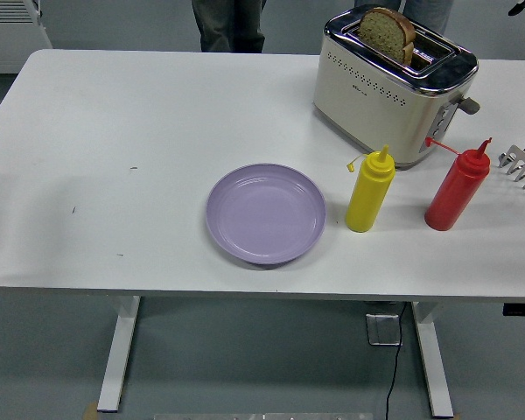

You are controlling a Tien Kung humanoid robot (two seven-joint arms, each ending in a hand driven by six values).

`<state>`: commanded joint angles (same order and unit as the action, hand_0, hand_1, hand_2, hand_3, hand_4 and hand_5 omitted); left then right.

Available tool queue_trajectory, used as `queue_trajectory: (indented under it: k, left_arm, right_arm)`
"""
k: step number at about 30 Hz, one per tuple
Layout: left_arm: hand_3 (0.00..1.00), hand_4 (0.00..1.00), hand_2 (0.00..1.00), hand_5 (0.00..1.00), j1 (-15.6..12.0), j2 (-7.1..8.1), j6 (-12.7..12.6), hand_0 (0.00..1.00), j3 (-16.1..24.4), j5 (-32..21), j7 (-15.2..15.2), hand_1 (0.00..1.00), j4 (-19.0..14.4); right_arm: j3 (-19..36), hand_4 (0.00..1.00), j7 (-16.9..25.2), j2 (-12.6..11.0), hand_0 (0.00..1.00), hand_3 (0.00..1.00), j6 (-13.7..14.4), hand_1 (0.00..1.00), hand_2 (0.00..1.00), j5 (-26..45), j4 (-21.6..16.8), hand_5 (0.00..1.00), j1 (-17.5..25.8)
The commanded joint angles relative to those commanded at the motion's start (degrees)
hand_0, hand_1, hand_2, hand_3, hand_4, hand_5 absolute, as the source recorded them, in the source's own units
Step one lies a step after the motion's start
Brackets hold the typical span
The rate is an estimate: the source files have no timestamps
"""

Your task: Push plate across desktop,pick up the break from the machine,place the break in the plate

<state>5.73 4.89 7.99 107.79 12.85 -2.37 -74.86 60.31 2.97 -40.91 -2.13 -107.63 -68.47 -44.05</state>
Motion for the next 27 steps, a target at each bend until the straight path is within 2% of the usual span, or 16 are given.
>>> queue_trajectory:
  k: [10,16,17,27]
  left_arm:
    - [0.828,0.659,0.861,0.998,-0.2,-0.12,0.0,0.829,0.1,0.0,0.0,0.823,0.0]
    - [0.828,0.659,0.861,0.998,0.0,-0.15,0.0,0.829,0.0,0.0,0.0,0.823,0.0]
    - [0.828,0.659,0.861,0.998,0.0,-0.19,0.0,0.829,0.0,0.0,0.0,0.824,0.0]
    - [0.828,0.659,0.861,0.998,-0.1,-0.22,0.0,0.829,0.1,0.0,0.0,0.824,0.0]
  right_arm:
    - [0.7,0.286,0.4,0.4,0.177,0.671,-1.4,0.094,0.194,0.4,0.8,0.002,4.5]
    - [-1.7,0.285,1.1,0.9,0.183,0.654,-2.1,0.096,0.195,0.6,2.6,0.002,3.8]
    - [-2.3,0.289,1.3,1.1,0.19,0.615,-2.0,0.098,0.198,0.7,3.2,0.002,3.5]
    - [-4.7,0.288,2.4,2.1,0.192,0.594,-2.3,0.1,0.2,1.0,6.2,0.002,2.0]
